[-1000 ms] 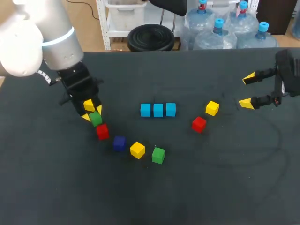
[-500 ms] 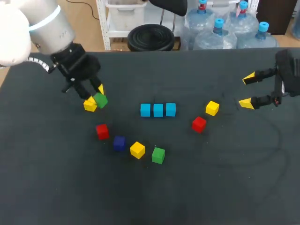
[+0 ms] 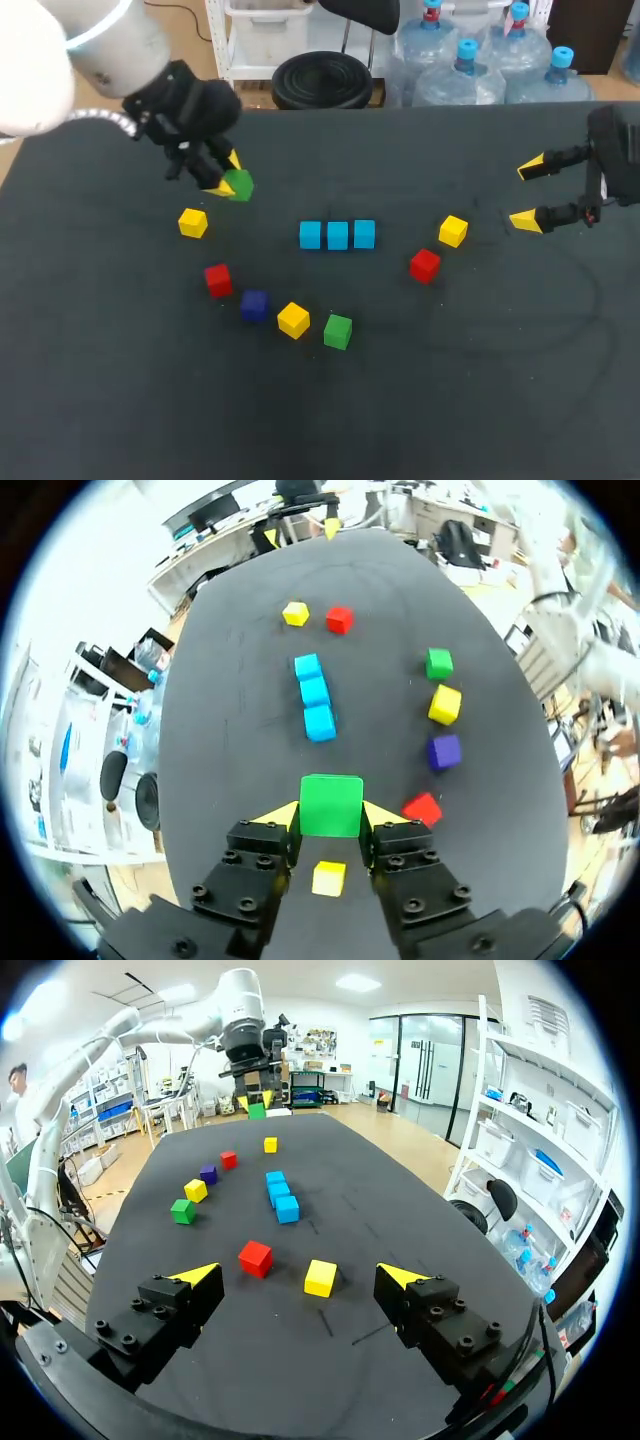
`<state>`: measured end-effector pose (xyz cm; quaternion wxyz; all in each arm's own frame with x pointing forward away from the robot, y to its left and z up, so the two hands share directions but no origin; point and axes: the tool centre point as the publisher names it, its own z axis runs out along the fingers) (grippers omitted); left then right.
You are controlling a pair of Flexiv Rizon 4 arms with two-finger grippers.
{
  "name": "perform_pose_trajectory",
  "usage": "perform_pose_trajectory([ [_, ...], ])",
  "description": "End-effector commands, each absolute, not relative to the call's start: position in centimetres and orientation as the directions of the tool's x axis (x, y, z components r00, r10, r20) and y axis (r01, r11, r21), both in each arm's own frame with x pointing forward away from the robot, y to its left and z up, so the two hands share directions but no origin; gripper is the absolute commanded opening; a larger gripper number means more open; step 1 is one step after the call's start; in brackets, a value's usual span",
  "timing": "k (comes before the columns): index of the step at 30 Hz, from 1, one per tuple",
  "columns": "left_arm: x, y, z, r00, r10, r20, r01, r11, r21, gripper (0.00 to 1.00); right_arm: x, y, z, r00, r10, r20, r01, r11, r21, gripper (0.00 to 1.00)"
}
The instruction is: Place the blue cubes, place green cubes on the blue cubes, place the yellow cubes on the green cubes, then place the red cubes on the yellow cubes, and place purple cube on the red cubes.
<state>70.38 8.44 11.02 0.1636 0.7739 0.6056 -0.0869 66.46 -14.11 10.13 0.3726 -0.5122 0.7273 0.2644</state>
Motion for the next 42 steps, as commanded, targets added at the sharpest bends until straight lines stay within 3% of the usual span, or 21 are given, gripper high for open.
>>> perform_pose_trajectory([
  [1, 70.9, 6.6, 11.6, 0.216, 0.94, -0.264, 0.975, -0.195, 0.106, 0.0, 66.5, -14.1, 10.1, -0.197, -0.547, -0.814, -0.942, 0.335, 0.002, 1.0],
  [12, 72.6, 3.1, 11.1, 0.026, 0.977, -0.211, 0.999, -0.02, 0.028, 0.0, 66.5, -14.1, 10.1, -0.197, -0.547, -0.814, -0.942, 0.335, 0.002, 1.0],
  [42, 72.1, -1.3, 6.0, -0.023, 0.966, -0.257, 1.0, 0.023, -0.004, 0.0, 66.5, -14.1, 10.1, -0.197, -0.547, -0.814, -0.942, 0.335, 0.002, 1.0],
])
